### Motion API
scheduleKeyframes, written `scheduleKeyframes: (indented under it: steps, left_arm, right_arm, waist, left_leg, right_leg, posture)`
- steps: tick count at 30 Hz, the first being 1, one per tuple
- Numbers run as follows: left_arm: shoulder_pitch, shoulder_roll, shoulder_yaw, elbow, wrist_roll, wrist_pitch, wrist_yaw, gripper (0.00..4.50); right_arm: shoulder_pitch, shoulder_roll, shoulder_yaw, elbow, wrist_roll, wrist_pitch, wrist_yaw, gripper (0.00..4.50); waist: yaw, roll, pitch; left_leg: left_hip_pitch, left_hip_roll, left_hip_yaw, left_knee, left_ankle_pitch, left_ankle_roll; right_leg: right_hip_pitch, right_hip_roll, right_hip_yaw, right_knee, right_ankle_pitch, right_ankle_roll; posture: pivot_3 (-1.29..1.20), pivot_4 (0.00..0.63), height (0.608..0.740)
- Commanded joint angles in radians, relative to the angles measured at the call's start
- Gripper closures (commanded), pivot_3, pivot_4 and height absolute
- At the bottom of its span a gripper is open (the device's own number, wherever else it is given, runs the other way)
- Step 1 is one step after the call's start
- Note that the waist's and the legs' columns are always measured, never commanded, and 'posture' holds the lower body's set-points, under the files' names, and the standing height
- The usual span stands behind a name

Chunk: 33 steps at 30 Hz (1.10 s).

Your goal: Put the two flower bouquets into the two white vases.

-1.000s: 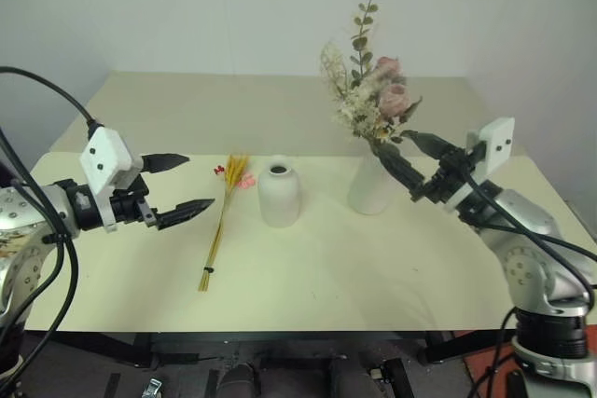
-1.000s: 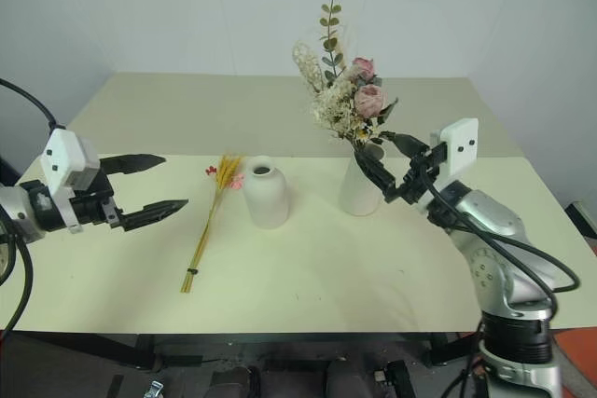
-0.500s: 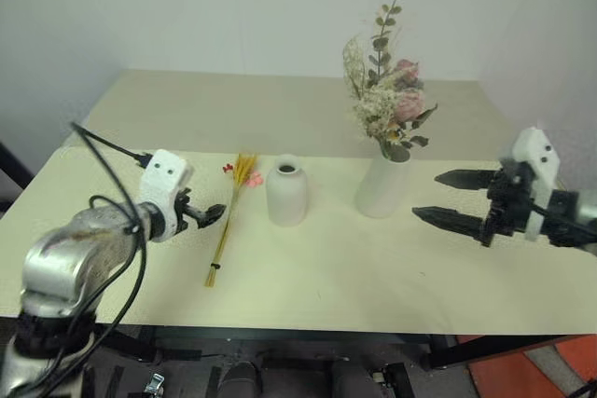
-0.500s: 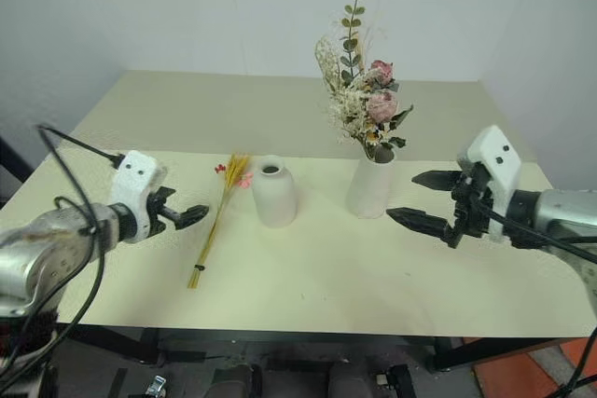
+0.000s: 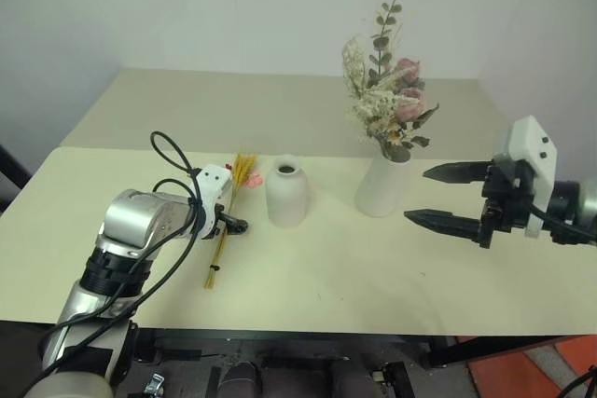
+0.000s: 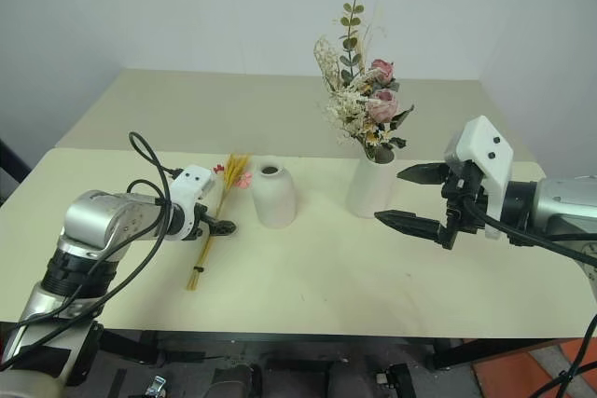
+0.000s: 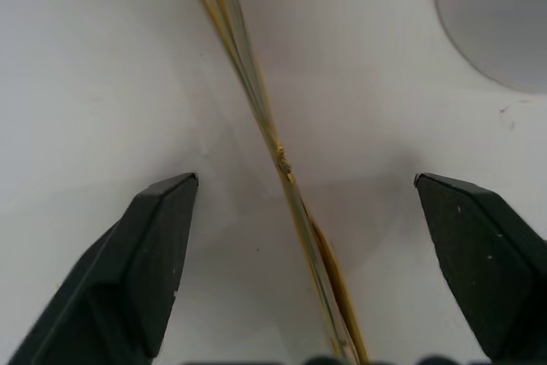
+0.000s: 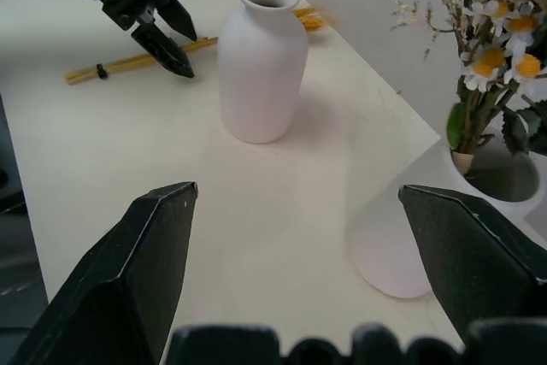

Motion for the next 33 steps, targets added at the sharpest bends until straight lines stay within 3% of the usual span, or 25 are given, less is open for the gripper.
scheduleKeyframes:
  steps: [1, 10, 14, 17, 21, 23, 28, 33]
  left_arm:
    - [-0.037, -0.018, -0.006, 0.044, 0.028, -0.03, -0.013, 1.53]
    - [-0.085, -0.05, -0.001, 0.151, 0.074, -0.069, -0.037, 4.48]
    - [-0.108, -0.057, 0.047, 0.181, 0.114, -0.091, 0.01, 4.48]
    - [-0.127, -0.085, 0.186, 0.166, 0.149, -0.199, 0.117, 4.48]
    - [-0.116, -0.139, 0.301, 0.128, 0.211, -0.542, 0.247, 4.48]
    - [-0.124, -0.167, 0.337, 0.118, 0.199, -0.734, 0.223, 4.48]
    - [-0.226, -0.339, 0.57, 0.125, -0.138, -0.907, 0.075, 4.48]
    - [-0.265, -0.428, 0.604, 0.154, -0.311, -0.987, -0.074, 4.48]
  right_arm:
    - [0.014, 0.009, -0.036, -0.03, -0.001, -0.005, -0.024, 0.0]
    - [0.056, 0.003, -0.082, -0.03, -0.002, -0.012, -0.016, 0.0]
    - [0.086, -0.005, -0.104, -0.025, -0.019, -0.02, -0.007, 0.0]
    - [0.107, -0.003, -0.119, -0.029, -0.027, -0.024, -0.001, 0.0]
    - [0.129, 0.0, -0.135, -0.033, -0.04, -0.031, 0.002, 0.0]
    - [0.138, 0.009, -0.134, -0.036, -0.062, -0.052, -0.004, 0.0]
    - [0.165, 0.032, -0.142, -0.047, -0.079, -0.078, -0.01, 0.0]
    - [0.221, 0.053, -0.203, -0.074, -0.076, -0.067, -0.017, 0.0]
  waist:
    - [0.0, 0.0, 0.0]
    - [0.006, 0.0, 0.0]
    - [0.009, 0.0, 0.0]
    - [0.008, 0.0, 0.0]
    - [0.011, 0.0, 0.0]
    - [0.019, 0.0, 0.0]
    - [0.035, -0.001, 0.0]
    - [0.033, -0.001, 0.0]
  left_leg:
    - [0.0, 0.0, 0.0, 0.0, 0.0, 0.0]
    - [0.0, -0.001, 0.0, 0.0, 0.0, 0.0]
    - [0.0, -0.001, 0.0, 0.0, 0.0, 0.0]
    - [0.0, 0.0, 0.0, 0.0, 0.0, 0.0]
    - [0.0, 0.0, 0.0, 0.0, 0.0, 0.0]
    - [0.0, -0.001, 0.0, 0.0, 0.0, 0.0]
    - [-0.003, -0.001, 0.0, 0.003, 0.0, 0.0]
    - [-0.002, -0.002, 0.001, 0.003, 0.0, 0.0]
  right_leg:
    - [0.0, 0.0, 0.0, 0.0, 0.0, 0.0]
    - [0.001, -0.001, 0.0, 0.0, 0.0, 0.0]
    - [0.001, -0.001, 0.0, 0.0, 0.0, 0.001]
    - [0.0, 0.0, 0.0, 0.0, 0.001, 0.001]
    - [0.0, -0.001, 0.0, 0.0, 0.001, 0.0]
    - [0.001, -0.001, 0.0, -0.001, 0.003, -0.002]
    - [0.001, -0.002, -0.001, -0.002, 0.005, -0.003]
    - [0.002, -0.002, 0.0, -0.003, 0.004, 0.0]
  posture:
    - [0.0, 0.15, 0.74]
    - [0.0, 0.15, 0.74]
    - [0.0, 0.15, 0.74]
    - [0.0, 0.15, 0.74]
    - [0.0, 0.15, 0.74]
    - [0.0, 0.15, 0.74]
    - [0.0, 0.15, 0.74]
    - [0.0, 0.15, 0.74]
